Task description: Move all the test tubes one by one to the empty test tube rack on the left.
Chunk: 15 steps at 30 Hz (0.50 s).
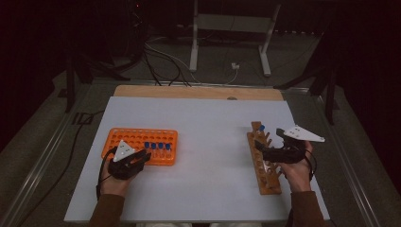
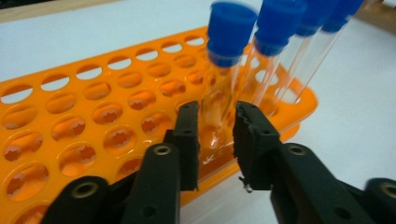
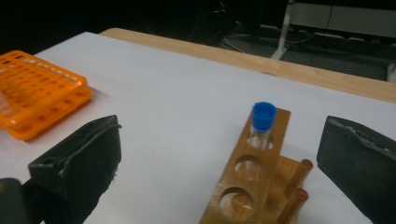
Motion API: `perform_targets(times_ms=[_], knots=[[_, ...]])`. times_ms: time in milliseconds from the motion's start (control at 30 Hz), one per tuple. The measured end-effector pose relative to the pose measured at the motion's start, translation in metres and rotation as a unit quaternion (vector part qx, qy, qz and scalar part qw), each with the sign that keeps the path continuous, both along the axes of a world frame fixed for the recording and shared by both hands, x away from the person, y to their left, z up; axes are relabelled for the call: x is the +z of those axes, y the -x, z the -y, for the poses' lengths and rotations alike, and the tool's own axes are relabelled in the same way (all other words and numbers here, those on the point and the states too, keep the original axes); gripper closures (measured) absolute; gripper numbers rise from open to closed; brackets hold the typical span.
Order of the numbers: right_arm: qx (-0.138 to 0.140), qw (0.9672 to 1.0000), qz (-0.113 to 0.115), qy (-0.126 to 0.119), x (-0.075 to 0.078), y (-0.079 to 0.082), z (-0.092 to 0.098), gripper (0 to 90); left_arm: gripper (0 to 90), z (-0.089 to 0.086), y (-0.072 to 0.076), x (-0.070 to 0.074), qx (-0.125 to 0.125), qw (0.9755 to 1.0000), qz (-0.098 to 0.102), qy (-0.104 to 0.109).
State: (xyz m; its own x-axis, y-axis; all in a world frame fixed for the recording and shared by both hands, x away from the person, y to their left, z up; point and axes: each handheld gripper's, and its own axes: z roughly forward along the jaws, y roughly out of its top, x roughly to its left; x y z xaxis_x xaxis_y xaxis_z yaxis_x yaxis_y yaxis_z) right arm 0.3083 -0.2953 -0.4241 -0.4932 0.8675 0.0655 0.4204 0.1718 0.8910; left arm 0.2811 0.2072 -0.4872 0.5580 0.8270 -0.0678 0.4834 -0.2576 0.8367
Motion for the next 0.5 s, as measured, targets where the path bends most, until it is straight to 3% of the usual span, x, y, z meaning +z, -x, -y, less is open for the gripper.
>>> perform_targets(times_ms=[167,300,500], knots=[[-0.006,0.9999,-0.001,0.011,0.000,-0.007,0.003,6.1,63.9,-0.009,0.007,0.008,0.008,0.9994,0.018,0.027],[-0.010,0.9997,-0.011,0.019,-0.002,-0.017,0.006,13.5,53.9,-0.019,0.010,0.015,0.021,0.9982,0.033,0.047],[-0.018,0.9985,-0.035,0.039,-0.013,-0.032,0.006,27.9,23.5,-0.027,0.015,0.021,0.056,0.9958,0.051,0.052]])
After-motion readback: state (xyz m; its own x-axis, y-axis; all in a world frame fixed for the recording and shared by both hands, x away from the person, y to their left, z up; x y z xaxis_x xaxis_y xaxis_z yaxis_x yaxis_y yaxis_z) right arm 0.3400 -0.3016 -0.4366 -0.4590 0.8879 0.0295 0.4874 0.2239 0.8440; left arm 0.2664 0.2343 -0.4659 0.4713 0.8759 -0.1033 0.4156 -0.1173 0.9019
